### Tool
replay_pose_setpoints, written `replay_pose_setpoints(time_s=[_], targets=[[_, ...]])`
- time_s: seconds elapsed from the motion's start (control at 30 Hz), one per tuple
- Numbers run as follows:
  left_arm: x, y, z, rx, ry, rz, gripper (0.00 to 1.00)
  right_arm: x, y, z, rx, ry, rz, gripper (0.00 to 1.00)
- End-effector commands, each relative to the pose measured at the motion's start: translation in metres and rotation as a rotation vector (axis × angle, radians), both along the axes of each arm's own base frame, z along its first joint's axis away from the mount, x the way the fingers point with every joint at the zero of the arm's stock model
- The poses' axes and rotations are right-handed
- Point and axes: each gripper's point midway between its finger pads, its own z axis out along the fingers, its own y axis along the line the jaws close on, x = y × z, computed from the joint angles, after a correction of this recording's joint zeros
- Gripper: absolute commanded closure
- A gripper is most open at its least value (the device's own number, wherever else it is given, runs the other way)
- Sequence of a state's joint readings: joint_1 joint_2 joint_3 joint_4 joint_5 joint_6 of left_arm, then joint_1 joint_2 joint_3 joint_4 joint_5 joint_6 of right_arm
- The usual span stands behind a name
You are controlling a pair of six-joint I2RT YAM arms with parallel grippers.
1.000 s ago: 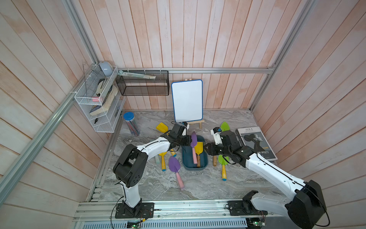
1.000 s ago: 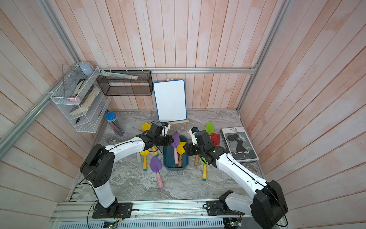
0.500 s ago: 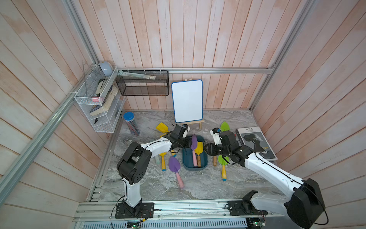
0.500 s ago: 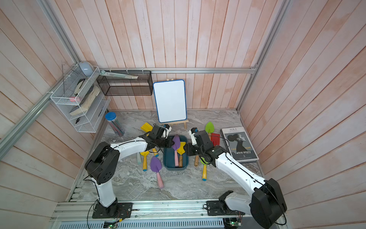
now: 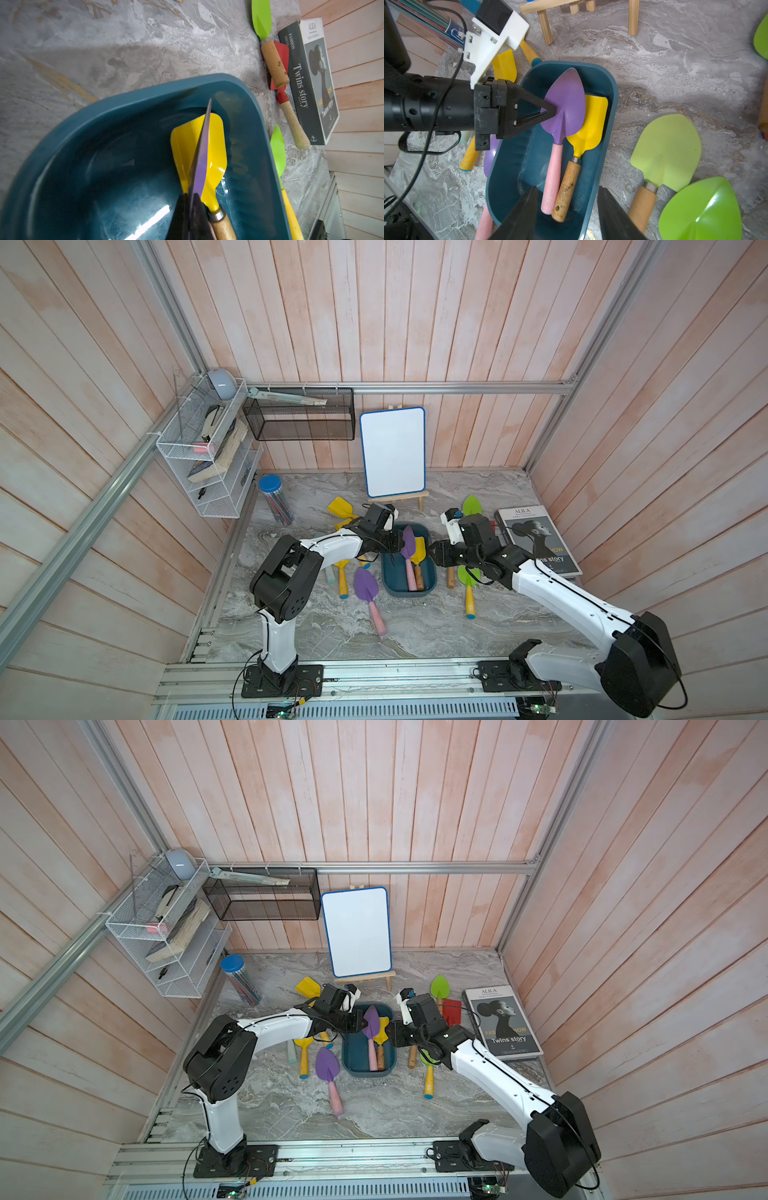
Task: Put the shovel into the storage box
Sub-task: Place the shovel in the storage box.
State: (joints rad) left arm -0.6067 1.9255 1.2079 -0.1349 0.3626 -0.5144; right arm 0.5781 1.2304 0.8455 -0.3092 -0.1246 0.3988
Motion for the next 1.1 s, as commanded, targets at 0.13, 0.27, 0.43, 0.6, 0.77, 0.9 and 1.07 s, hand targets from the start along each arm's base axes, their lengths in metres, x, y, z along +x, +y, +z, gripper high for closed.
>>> replay_pose_setpoints(time_s=[0.13, 0.27, 0.43, 0.6, 0.77, 0.9, 1.07], targets=[[-0.003, -0.006, -0.009, -0.018, 0.046, -0.005, 1.00, 0.002, -0.001, -0.010, -0.026, 0.004, -0.007, 0.47], [-0.004, -0.006, -0.017, -0.008, 0.066, -0.002, 1.00, 0.003, -0.001, -0.011, -0.028, 0.007, -0.008, 0.47], [-0.004, -0.005, -0.023, -0.001, 0.079, -0.001, 0.97, 0.005, 0.000, -0.012, -0.031, 0.005, -0.009, 0.47], [-0.004, -0.007, -0.025, 0.004, 0.083, -0.003, 0.86, 0.006, 0.001, -0.013, -0.032, 0.007, -0.006, 0.47], [-0.002, -0.006, -0.026, 0.015, 0.084, -0.001, 0.75, 0.007, 0.002, -0.015, -0.033, 0.011, -0.005, 0.47], [-0.002, -0.006, -0.027, 0.020, 0.086, -0.001, 0.70, 0.007, 0.002, -0.015, -0.033, 0.009, -0.005, 0.47], [-0.001, -0.005, -0.030, 0.035, 0.094, 0.004, 0.58, 0.007, 0.002, -0.015, -0.034, 0.008, -0.003, 0.47]])
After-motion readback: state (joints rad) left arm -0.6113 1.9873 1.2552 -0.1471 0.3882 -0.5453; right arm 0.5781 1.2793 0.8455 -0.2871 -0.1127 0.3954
